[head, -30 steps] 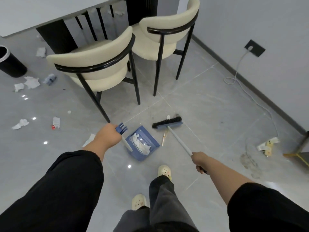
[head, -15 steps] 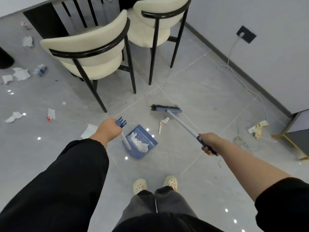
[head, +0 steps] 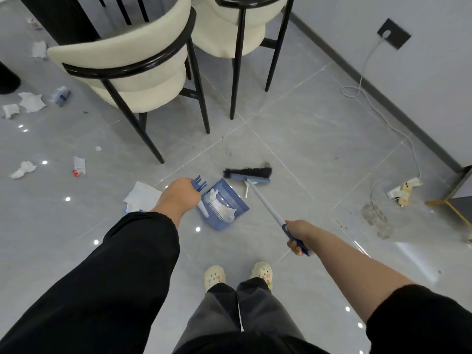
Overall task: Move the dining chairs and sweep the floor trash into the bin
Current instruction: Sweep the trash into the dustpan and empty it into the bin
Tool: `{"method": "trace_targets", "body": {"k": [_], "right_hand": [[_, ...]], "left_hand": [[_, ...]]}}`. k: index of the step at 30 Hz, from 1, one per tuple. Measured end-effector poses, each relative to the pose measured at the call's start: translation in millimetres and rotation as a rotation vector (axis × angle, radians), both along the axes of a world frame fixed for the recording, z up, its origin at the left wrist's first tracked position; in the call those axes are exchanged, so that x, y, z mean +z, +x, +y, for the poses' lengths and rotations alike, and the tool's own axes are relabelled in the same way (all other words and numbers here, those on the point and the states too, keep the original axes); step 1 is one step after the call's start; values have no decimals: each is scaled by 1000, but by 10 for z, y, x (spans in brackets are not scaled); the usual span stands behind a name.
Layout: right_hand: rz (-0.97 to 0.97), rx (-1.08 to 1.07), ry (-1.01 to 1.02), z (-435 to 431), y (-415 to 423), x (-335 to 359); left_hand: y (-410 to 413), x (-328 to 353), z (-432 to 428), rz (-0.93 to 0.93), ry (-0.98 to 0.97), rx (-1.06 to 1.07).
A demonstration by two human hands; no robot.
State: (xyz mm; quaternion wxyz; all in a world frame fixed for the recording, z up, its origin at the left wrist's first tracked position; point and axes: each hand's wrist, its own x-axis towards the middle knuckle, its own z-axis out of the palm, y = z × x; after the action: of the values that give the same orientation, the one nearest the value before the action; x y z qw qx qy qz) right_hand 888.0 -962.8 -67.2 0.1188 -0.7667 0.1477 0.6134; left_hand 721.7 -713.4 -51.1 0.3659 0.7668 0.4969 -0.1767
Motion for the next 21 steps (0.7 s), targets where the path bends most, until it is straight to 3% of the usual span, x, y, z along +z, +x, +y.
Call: {"method": "trace_targets", "body": {"k": [6,15,21], "right_hand": [[169,-224,143,-328,-203,484],[-118,81,197,-471,30,600],[47,-28,63,-360,-95,288]], "left_hand": [[63,97,-24,45,42,-53],[-148,141,-81,117,44,-29],[-353,96,-247,193,39,26]]}}
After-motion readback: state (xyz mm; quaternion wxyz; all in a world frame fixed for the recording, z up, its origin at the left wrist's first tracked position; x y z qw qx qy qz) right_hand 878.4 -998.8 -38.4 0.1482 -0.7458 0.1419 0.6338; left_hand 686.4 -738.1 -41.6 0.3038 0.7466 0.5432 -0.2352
